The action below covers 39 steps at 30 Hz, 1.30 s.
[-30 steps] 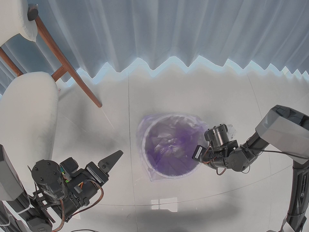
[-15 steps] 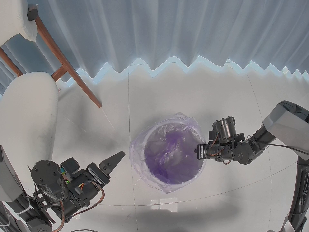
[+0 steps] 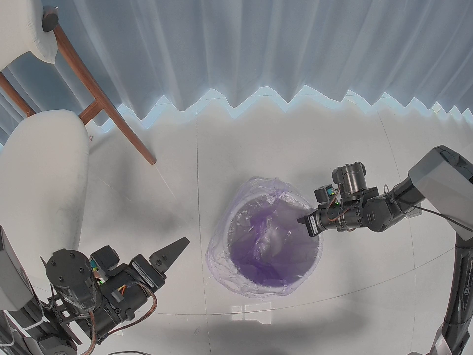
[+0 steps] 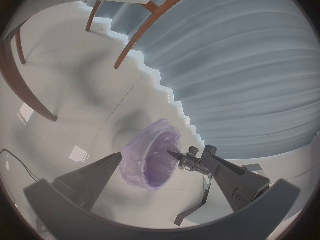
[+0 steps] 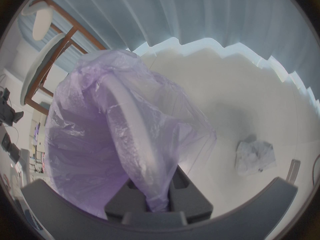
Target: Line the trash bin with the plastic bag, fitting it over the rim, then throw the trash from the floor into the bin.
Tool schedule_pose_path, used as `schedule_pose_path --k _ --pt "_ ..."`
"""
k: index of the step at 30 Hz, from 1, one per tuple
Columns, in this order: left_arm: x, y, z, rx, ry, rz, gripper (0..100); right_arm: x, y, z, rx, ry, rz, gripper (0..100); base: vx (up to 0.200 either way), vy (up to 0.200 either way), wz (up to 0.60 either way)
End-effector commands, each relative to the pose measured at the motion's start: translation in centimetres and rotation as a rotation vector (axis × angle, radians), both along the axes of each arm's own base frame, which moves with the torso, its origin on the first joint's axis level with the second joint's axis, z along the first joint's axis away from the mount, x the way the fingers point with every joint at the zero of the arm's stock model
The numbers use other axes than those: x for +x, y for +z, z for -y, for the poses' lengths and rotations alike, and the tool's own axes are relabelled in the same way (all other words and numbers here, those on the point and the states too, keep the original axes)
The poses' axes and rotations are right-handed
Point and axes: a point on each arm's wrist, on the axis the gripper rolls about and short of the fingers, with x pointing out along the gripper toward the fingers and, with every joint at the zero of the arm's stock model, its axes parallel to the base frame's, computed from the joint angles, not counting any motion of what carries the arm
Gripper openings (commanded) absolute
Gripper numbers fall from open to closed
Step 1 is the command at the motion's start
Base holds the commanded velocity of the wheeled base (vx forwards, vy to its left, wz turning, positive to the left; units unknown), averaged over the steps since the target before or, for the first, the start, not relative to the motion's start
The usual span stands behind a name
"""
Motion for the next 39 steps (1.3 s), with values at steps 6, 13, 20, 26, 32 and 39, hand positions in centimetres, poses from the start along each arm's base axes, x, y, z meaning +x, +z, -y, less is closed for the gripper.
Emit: schedule_pose_path --k 6,13,20,26,32,39 --pt "-0.1 -0.2 0.0 0.006 -0.002 -0.006 100 2.7 -0.1 0.3 -0.138 0.113 0.063 0 0.000 0.000 0.00" --pt "0.0 -0.2 0.1 0.008 -0.004 -0.009 100 3.5 -1.6 0.3 -0.177 0.143 0.063 0 0.000 0.000 0.00" --pt "-0.1 -0.3 0.1 0.011 -0.004 -0.012 100 4.1 -1.3 0.2 -0.175 0.134 0.087 100 0.000 0.000 0.00" --pt "0.0 -0.3 0.1 0.012 -0.004 -0.012 100 4.0 0.3 0.0 -0.160 0.138 0.134 100 0.000 0.000 0.00" --pt "0.3 -0.8 0.3 0.044 -0.007 -0.015 100 2.9 2.8 -0.7 -0.142 0.150 0.177 100 0.000 0.000 0.00" --pt "0.3 -0.9 0.6 0.052 -0.019 -0.014 100 1.9 4.4 -1.2 -0.127 0.159 0.200 100 0.000 0.000 0.00"
